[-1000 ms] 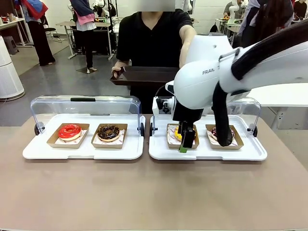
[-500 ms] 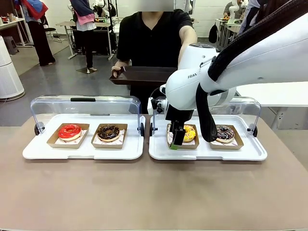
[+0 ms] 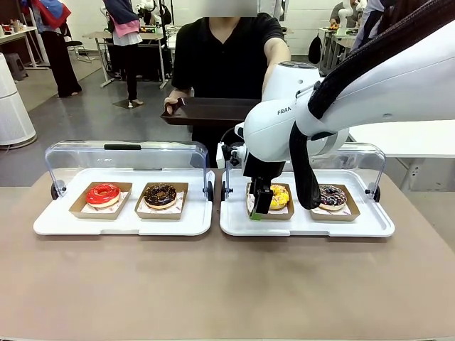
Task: Provide the desired donut to the person.
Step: Pick up and lift the Paper togo box containing the Donut pointed at by the person.
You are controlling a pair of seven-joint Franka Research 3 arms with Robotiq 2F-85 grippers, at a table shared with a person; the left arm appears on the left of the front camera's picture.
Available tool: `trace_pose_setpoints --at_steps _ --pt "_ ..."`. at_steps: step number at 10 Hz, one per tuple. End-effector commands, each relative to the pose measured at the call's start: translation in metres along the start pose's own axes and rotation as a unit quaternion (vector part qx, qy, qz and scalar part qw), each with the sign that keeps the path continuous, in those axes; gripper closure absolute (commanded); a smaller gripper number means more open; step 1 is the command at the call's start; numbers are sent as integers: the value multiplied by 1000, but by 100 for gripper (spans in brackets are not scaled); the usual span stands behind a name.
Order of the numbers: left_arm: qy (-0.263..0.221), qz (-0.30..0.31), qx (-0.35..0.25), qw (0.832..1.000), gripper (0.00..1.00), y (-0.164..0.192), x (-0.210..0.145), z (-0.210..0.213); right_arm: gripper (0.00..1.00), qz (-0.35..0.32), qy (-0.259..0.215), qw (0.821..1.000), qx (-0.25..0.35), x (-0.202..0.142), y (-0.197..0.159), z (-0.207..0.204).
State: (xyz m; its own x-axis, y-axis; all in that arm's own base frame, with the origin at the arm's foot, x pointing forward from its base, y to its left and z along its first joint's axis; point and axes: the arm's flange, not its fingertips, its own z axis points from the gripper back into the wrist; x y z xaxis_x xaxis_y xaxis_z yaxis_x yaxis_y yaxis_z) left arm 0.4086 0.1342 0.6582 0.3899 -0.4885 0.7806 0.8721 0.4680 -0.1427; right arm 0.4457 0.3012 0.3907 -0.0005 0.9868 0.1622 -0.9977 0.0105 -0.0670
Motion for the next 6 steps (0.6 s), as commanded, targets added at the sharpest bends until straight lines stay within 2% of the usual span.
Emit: trace_pose_setpoints --at_steps 1,4,6 --pt "-2 -1 -2 1000 0 -1 1 1 0 -5 15 1000 -8 2 -4 -9" --pt "-2 -1 -2 1000 0 -1 1 1 0 -11 40 999 -13 7 -18 -24" --pt "-2 -1 -2 1000 0 -1 1 1 0 -15 39 999 -9 6 -30 -37"
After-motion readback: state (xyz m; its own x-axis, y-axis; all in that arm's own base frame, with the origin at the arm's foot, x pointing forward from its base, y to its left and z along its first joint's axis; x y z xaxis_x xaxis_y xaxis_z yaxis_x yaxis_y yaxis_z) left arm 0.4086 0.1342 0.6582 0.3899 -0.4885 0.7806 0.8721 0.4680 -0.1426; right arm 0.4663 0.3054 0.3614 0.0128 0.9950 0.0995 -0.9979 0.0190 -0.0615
